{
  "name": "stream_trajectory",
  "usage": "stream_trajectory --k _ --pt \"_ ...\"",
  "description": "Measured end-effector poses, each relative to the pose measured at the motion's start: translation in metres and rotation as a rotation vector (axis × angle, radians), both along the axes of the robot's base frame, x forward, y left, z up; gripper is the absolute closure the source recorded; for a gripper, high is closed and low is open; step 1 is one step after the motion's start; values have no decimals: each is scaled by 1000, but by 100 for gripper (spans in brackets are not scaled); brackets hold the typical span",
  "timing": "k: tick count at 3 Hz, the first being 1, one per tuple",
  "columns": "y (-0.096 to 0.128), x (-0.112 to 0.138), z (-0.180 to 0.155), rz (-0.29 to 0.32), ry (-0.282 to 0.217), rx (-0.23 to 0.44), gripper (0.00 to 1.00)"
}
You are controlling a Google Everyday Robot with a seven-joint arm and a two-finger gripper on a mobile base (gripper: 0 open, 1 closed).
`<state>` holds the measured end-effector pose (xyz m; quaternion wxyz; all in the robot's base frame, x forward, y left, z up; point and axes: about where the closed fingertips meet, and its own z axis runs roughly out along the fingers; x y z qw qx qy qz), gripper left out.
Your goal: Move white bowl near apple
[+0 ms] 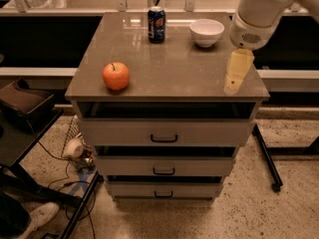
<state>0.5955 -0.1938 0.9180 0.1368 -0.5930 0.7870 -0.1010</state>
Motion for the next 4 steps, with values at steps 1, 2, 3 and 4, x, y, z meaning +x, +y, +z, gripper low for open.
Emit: stream_trajectory --k 1,2,3,4 --pt "-11 50 2 -41 -65 -50 0" --pt "-28 107 8 -76 -118 -68 0" --pt "-27 107 7 -75 -115 -69 0" --pt "-24 128 3 -50 -131 -65 0"
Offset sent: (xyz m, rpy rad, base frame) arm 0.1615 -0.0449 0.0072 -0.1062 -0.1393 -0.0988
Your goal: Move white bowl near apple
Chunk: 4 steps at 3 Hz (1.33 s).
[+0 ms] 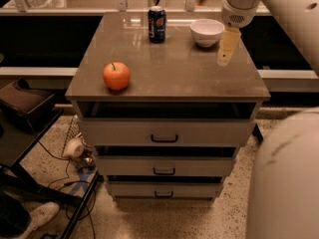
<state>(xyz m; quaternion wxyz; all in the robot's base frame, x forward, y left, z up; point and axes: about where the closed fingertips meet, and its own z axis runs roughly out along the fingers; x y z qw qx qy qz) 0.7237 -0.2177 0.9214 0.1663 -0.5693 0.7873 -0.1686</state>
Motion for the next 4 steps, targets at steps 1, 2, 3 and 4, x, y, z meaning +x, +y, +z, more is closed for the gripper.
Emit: stream_trajectory --k 1,2,3,4 --pt "5 30 -8 34 -11 9 0" --pt "5 51 -17 48 -14 16 0" --pt "2 65 -32 43 0 24 0" --pt "4 81 -48 49 14 30 0"
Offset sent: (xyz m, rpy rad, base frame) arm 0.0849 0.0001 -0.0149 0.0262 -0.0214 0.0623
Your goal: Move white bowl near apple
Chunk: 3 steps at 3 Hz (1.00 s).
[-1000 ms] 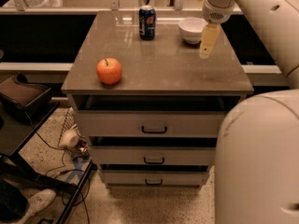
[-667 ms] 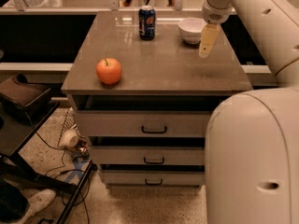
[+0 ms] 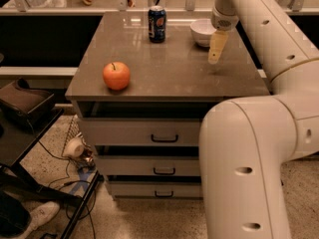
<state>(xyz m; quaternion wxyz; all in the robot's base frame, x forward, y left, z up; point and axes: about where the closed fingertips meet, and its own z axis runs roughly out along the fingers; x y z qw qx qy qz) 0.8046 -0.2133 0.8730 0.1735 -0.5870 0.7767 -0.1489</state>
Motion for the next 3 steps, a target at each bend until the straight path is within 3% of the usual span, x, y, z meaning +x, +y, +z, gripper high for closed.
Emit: stream_trajectory --k 1,2,3 --pt "7 12 -17 16 19 7 0" --pt "17 18 -29 40 37 9 13" --pt "21 20 -39 48 55 17 37"
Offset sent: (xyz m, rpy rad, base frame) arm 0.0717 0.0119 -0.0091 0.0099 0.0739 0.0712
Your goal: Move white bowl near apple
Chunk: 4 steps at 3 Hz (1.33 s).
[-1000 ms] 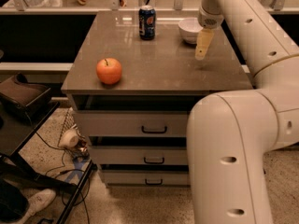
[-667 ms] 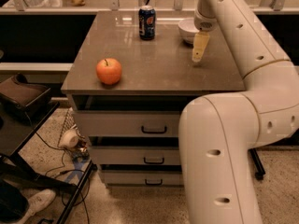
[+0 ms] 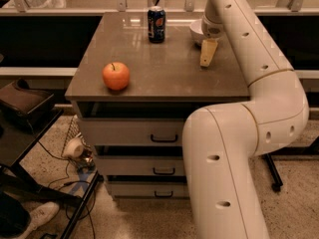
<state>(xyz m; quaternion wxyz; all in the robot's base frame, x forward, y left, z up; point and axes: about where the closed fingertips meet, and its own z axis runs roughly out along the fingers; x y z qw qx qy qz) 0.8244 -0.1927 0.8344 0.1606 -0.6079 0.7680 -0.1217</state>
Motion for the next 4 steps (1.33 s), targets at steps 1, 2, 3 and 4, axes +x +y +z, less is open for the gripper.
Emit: stream_trajectory --k 1,2,3,4 --pt "0 -1 4 0 0 0 68" --pt "0 -1 4 0 0 0 90" --pt "1 2 1 1 -6 1 100" --pt "1 2 1 1 -6 1 100"
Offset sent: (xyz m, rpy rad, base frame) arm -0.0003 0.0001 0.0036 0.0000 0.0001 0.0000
